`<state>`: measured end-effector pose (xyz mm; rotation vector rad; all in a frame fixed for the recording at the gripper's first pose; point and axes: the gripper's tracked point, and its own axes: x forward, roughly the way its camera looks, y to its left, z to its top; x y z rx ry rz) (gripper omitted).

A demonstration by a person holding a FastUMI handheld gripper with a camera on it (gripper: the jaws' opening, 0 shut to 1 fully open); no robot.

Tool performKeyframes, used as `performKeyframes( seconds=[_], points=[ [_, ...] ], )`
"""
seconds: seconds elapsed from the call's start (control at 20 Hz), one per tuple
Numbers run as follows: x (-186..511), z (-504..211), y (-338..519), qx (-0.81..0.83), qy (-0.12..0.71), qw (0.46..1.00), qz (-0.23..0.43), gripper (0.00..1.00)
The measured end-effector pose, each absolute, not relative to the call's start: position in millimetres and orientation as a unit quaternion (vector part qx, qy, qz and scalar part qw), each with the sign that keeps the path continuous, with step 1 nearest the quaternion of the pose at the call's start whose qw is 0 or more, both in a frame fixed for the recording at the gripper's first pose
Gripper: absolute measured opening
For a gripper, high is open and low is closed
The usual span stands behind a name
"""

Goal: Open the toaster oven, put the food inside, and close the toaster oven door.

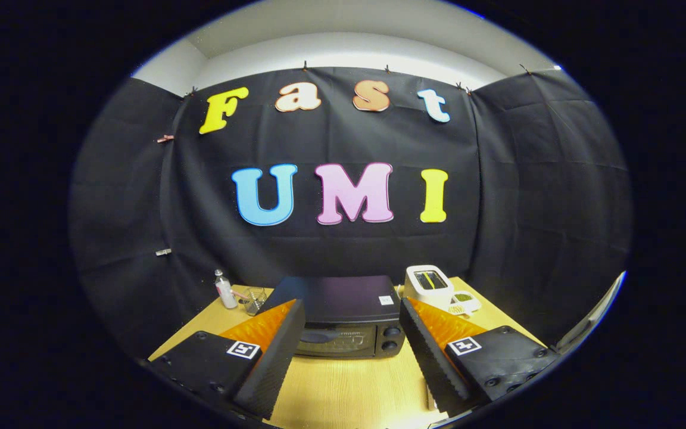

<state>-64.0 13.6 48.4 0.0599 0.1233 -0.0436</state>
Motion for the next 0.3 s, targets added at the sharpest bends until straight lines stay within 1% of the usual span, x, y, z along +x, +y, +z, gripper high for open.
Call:
performKeyframes(
  seconds=[0.3],
  points=[
    [-56.4,78.8,26.2,0.051,0.026,0.998,-0.001,0.98]
  ],
)
